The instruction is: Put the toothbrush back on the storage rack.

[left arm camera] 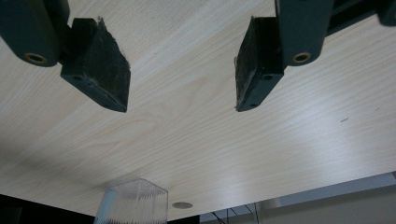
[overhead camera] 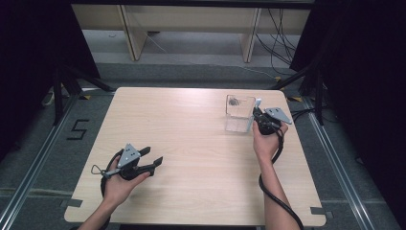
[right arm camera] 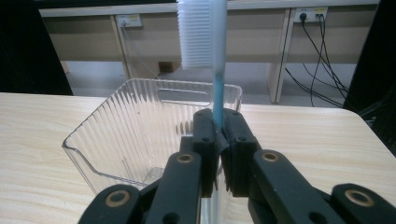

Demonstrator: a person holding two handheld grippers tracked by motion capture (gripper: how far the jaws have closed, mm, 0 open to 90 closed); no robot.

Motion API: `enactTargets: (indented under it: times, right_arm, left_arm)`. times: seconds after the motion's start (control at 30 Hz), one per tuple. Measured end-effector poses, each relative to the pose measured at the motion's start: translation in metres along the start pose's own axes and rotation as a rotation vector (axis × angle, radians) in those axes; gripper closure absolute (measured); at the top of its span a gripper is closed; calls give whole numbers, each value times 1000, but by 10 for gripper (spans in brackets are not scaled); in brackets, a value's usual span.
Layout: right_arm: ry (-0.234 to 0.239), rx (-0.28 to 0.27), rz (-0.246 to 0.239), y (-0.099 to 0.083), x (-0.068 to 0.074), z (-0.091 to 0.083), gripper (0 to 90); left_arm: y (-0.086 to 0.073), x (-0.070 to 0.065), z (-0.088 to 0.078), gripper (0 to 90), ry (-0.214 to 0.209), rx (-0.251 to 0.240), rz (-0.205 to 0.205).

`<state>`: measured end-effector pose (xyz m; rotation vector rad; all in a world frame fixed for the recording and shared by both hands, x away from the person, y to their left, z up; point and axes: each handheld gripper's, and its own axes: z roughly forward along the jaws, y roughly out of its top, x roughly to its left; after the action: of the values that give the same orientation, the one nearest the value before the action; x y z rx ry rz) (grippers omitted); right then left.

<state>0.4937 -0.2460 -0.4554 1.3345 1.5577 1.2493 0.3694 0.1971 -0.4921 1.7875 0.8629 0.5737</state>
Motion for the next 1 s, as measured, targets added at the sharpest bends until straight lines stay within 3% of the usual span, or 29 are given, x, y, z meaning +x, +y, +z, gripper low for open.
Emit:
enactTargets:
  times: [0.1, 0.17, 0.37, 0.47, 0.67, 0.73, 0.8, 0.83, 0.9, 1.0]
  right_arm:
    - [-4, 3, 15, 0, 1, 0, 849]
    - [-13, -5, -6, 0, -1, 0, 844]
    - [-16, 8, 30, 0, 1, 0, 808]
    - [-21, 1, 18, 0, 0, 0, 780]
    - [-10, 6, 14, 0, -1, 0, 689]
    - [-12, 4, 41, -1, 0, 0, 643]
    - [-7, 7, 38, -1, 0, -1, 612]
    - [-6, -7, 13, -1, -1, 0, 590]
    - [-5, 12, 32, 0, 0, -1, 563]
    - [-5, -2, 17, 0, 0, -1, 531]
  left_arm:
    - [0, 0, -1, 354, 7, 8, 1]
    - [0, 0, -1, 354, 7, 8, 3]
    - [0, 0, 0, 354, 0, -1, 0]
    - [0, 1, 0, 354, 2, -2, 0]
    - [0, 1, 0, 353, 3, 1, 2]
    - [0, 0, -1, 354, 8, 8, 4]
    - [0, 0, -1, 353, 8, 8, 3]
    - [0, 0, -1, 353, 8, 8, 3]
    - [0, 0, -1, 353, 8, 8, 3]
    - [0, 1, 0, 353, 1, -1, 2]
